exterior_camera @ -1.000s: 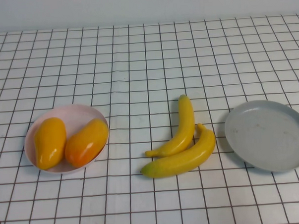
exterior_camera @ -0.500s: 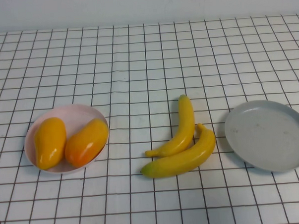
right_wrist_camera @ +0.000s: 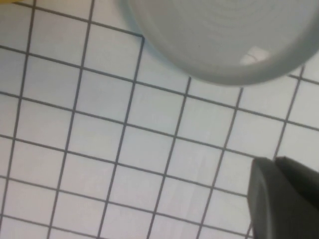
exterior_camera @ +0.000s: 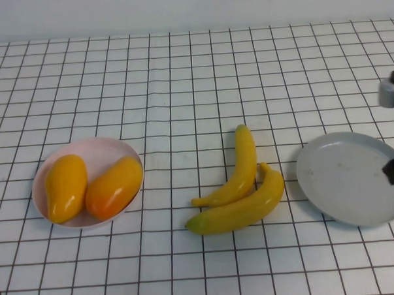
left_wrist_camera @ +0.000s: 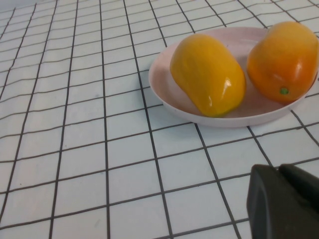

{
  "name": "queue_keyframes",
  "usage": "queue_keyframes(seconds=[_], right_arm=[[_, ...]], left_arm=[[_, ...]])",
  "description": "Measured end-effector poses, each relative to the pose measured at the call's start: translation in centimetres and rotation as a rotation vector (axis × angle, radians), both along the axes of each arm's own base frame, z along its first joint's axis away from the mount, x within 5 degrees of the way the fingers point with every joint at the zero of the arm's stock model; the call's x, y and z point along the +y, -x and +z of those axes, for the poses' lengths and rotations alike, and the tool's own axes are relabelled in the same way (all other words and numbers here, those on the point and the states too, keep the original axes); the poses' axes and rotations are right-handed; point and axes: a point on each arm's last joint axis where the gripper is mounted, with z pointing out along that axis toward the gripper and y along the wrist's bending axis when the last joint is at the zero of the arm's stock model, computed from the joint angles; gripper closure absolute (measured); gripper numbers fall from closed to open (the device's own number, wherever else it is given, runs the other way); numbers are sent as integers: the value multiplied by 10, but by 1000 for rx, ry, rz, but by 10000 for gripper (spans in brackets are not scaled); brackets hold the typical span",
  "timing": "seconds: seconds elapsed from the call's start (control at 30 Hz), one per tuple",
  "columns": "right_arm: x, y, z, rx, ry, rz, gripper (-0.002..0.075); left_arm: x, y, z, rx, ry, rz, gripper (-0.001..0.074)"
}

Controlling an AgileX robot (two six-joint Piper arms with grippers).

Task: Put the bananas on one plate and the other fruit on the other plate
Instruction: Put another type of fruit in the right plate

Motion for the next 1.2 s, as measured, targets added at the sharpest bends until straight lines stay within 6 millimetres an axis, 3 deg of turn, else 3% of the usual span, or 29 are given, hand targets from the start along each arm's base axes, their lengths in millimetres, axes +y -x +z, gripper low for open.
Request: queue_keyframes(seconds=[0.23, 0.33, 0.4, 0.6, 0.7, 0.87, 1.03, 1.2], right_arm=[[60, -47, -20, 61, 33, 149, 739], [81, -69, -30, 82, 19, 172, 699], [90, -83, -32, 82, -4, 172, 641], [115, -120, -40, 77, -77, 147, 354], [128, -138, -37, 52, -124, 137, 289], [145, -169, -50, 35, -168, 100, 266], [160, -196, -86, 56, -166, 89, 268], [166, -207, -115, 91, -157, 84, 302]], left_arm=[[0, 0, 0, 0, 0, 0, 738], [0, 0, 0, 0, 0, 0, 738], [0, 0, 0, 0, 0, 0, 738], [0, 0, 0, 0, -2, -1, 738], [0, 0, 0, 0, -2, -1, 738], [0, 0, 0, 0, -2, -1, 738], [0, 0, 0, 0, -2, -1, 738], [0, 0, 0, 0, -2, -1, 738]])
